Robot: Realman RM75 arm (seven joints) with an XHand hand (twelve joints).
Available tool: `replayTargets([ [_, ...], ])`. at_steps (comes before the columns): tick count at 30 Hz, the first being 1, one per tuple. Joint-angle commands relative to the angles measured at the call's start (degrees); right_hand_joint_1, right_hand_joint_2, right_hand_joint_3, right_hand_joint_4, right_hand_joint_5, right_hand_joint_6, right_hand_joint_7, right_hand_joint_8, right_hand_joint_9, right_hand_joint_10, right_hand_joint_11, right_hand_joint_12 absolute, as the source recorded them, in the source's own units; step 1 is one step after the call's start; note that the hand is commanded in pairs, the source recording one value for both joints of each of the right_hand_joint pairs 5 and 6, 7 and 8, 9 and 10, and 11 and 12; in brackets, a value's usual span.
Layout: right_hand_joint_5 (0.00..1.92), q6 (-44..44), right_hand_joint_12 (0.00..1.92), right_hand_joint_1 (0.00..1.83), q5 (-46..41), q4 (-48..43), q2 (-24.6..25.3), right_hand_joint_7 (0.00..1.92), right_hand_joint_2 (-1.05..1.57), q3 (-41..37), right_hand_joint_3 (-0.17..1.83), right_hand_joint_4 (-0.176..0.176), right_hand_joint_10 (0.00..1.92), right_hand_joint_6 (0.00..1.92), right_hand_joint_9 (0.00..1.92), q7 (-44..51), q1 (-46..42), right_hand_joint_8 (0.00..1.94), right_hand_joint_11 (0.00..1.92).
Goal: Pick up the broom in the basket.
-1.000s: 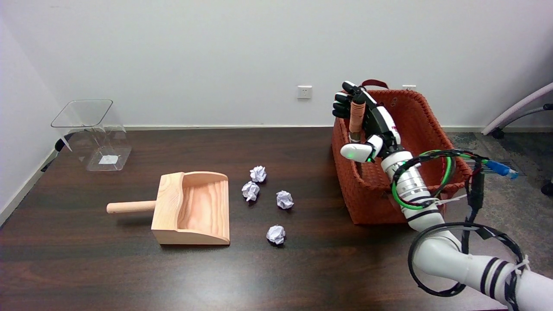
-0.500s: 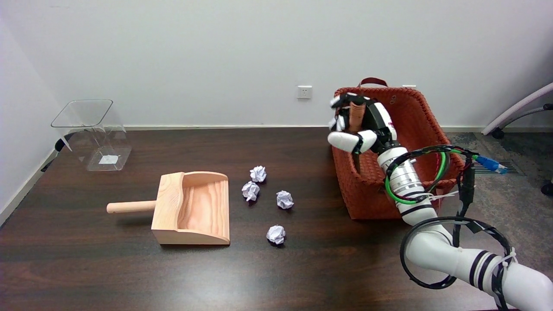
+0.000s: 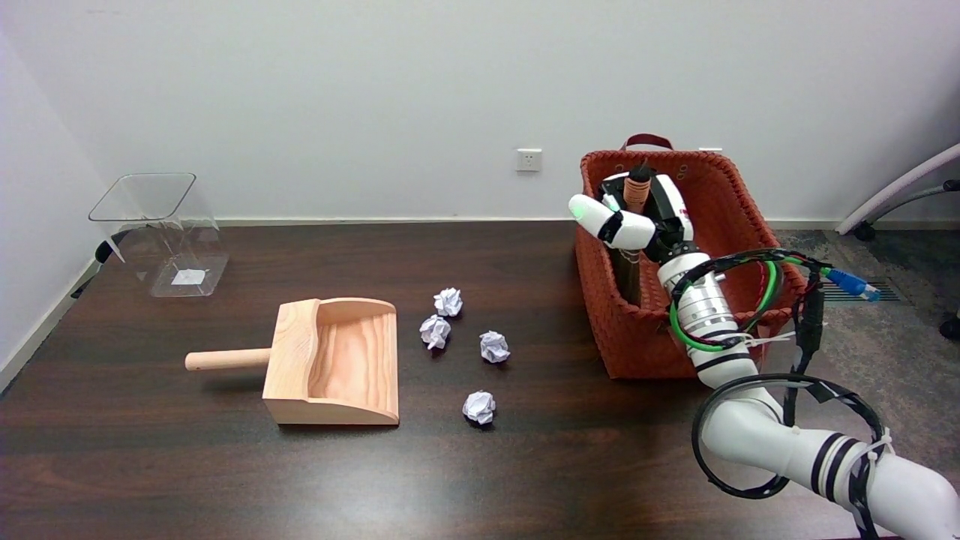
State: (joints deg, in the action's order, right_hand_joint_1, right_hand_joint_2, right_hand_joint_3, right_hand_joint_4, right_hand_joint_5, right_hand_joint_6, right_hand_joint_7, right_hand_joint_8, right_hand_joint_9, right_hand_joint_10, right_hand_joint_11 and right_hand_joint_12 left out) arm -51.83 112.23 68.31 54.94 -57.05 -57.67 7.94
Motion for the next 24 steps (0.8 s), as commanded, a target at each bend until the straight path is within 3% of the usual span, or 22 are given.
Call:
replayTargets([
  [1,1.92,-0.64,1.83,1.02,-0.64,0.21,0.23,1.92,0.34,-0.34,0.85,0.0,1.92,1.92,1.92,-2.35,0.01,1.92,1.83],
  [19,1.92,-0.08,1.78,1.02,-0.63,5.35,0.39,1.92,0.63,-4.02,0.99,0.0,1.92,1.92,1.92,-2.36,-1.12,1.92,1.78],
  [24,1.92,-0.01,1.79,1.09,-0.63,7.53,-0.12,1.92,0.71,-4.47,0.97,0.0,1.92,1.92,1.92,-1.88,-1.21,1.92,1.79],
])
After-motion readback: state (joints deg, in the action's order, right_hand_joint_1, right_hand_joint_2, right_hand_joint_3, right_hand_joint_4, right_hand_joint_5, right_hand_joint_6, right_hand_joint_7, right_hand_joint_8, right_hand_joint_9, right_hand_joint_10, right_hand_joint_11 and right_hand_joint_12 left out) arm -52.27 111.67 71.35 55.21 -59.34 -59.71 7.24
